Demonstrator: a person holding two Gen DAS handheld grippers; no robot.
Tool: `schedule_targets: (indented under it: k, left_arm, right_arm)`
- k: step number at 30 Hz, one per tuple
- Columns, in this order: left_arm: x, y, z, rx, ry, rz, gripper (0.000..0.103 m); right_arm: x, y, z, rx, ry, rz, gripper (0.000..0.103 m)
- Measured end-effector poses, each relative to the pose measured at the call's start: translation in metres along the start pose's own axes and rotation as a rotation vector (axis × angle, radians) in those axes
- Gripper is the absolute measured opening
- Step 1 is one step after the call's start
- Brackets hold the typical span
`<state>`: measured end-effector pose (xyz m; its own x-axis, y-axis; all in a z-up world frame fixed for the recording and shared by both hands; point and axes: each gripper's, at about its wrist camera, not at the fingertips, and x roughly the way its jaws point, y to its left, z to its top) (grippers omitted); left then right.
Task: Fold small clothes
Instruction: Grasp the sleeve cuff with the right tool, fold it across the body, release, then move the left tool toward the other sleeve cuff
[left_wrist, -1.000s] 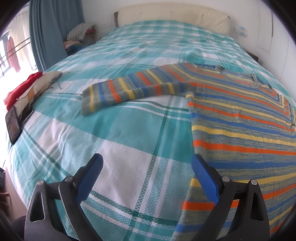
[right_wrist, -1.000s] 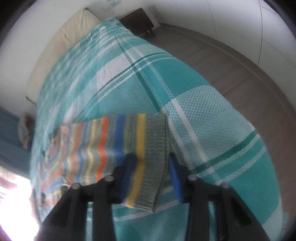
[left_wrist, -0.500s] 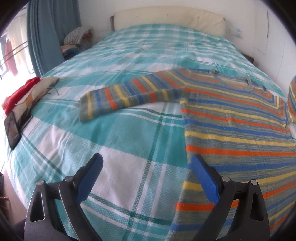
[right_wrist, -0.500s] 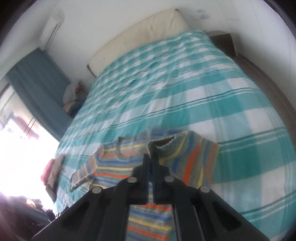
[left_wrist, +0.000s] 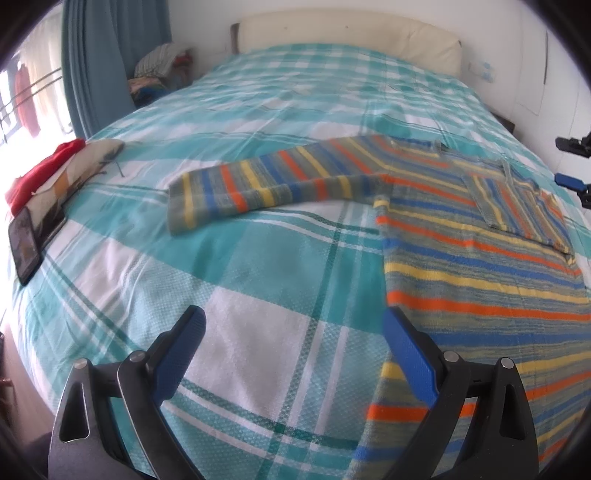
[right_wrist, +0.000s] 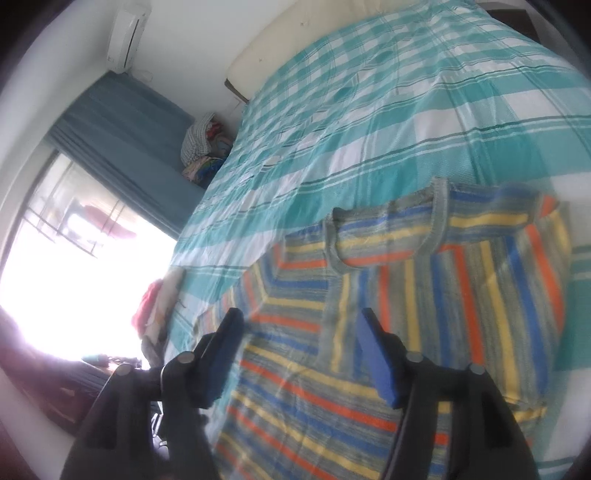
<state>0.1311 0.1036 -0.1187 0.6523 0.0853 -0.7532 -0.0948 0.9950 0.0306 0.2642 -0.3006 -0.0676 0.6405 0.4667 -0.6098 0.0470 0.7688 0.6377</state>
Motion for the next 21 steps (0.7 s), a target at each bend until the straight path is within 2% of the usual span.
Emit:
schedule_targets:
  k: [4, 6, 8, 9, 10, 13, 16, 18, 21]
  left_arm:
    - [-0.001, -0.008, -0.001, 0.026, -0.004, -0.003, 0.097]
    - [-0.001, -0.012, -0.002, 0.049, -0.007, 0.005, 0.097]
    - [0.000, -0.016, -0.004, 0.069, -0.006, 0.015, 0.097]
    - [0.001, -0.017, -0.005, 0.076, -0.005, 0.020, 0.097]
    - [0.001, -0.018, -0.006, 0.080, -0.005, 0.023, 0.097]
    - [0.003, -0.019, -0.007, 0.086, -0.003, 0.027, 0.097]
    - [0.005, -0.021, -0.006, 0.084, 0.001, 0.029, 0.097]
    - [0.007, -0.022, -0.006, 0.083, 0.003, 0.030, 0.097]
    - [0.008, -0.021, -0.008, 0.085, 0.005, 0.040, 0.097]
  right_arm:
    - [-0.020, -0.041, -0.021, 0.038, 0.027, -0.118, 0.066]
    - [-0.023, -0.070, -0.038, 0.074, 0.077, -0.231, 0.067]
    - [-0.025, -0.090, -0.057, 0.058, 0.108, -0.382, 0.065]
    - [-0.032, -0.090, -0.066, 0.026, 0.085, -0.427, 0.056]
    - [-0.041, -0.082, -0.075, -0.021, 0.051, -0.465, 0.057]
    - [-0.063, -0.037, -0.102, -0.211, -0.049, -0.663, 0.059]
    - [-0.079, 0.004, -0.124, -0.364, -0.127, -0.805, 0.069]
    - [-0.086, 0.025, -0.134, -0.429, -0.168, -0.871, 0.073]
    - [-0.092, 0.044, -0.142, -0.458, -0.216, -0.947, 0.074]
